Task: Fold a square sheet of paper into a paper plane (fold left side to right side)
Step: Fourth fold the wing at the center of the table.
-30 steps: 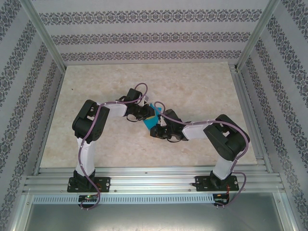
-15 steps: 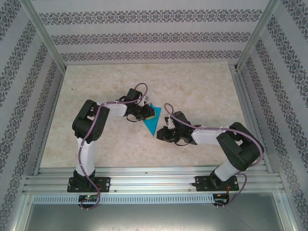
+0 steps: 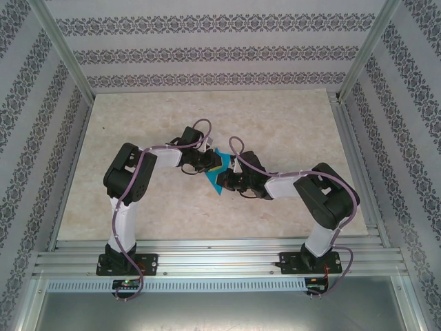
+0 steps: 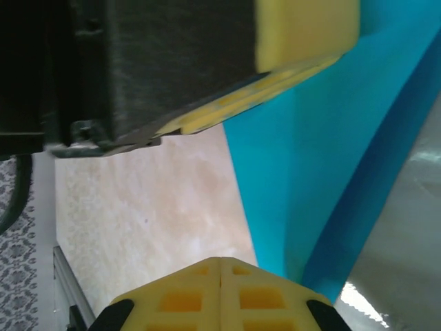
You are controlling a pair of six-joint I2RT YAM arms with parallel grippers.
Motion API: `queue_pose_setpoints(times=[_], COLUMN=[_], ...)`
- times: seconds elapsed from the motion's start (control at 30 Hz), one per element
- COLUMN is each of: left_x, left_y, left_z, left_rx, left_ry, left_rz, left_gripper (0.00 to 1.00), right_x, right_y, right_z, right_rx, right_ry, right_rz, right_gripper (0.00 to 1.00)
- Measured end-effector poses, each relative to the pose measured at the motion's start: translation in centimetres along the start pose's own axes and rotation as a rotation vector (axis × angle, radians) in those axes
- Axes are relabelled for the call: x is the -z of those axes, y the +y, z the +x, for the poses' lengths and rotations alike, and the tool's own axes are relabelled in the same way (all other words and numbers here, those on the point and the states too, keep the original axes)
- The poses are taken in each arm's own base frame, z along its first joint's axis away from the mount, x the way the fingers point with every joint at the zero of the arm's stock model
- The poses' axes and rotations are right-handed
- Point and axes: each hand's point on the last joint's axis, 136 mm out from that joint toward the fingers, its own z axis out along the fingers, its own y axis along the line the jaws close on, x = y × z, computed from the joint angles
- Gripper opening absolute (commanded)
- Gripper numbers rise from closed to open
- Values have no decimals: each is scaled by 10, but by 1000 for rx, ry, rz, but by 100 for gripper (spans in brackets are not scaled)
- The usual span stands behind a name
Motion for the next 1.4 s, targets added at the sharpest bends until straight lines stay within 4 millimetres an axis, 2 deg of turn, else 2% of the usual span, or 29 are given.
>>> queue_pose_setpoints(times=[0.17, 0.53, 0.63, 0.77, 0.83, 0.9, 1.0, 1.17, 1.4], left_x=[0, 6, 21, 58, 73, 79, 71, 41, 26], left_y=[-1, -4, -3, -14, -22, -26, -18, -2, -5], left_z=[0, -4, -14, -24, -20, -8, 14, 52, 52], left_rx=[0, -12, -7, -31, -52, -68, -57, -7, 9], left_ry=[1, 7, -20, -100, -129, -134, -93, 10, 11], left_rz=[1, -13, -22, -8, 10, 33, 53, 54, 72], left_gripper=[22, 32, 32, 25, 20, 15, 9, 6, 5], right_x=[-8, -9, -9, -10, -10, -10, -10, -10, -11], right_y=[-24, -28, -29, -29, -29, -28, -28, -28, -28], right_z=[12, 11, 10, 10, 10, 12, 12, 12, 12], right_rx=[-34, -37, -34, -38, -39, -37, -36, -36, -36], right_ry=[48, 74, 82, 92, 94, 98, 98, 98, 106], right_rz=[79, 171, 189, 199, 201, 201, 201, 201, 209], right_gripper=[7, 8, 8, 7, 7, 7, 7, 6, 6])
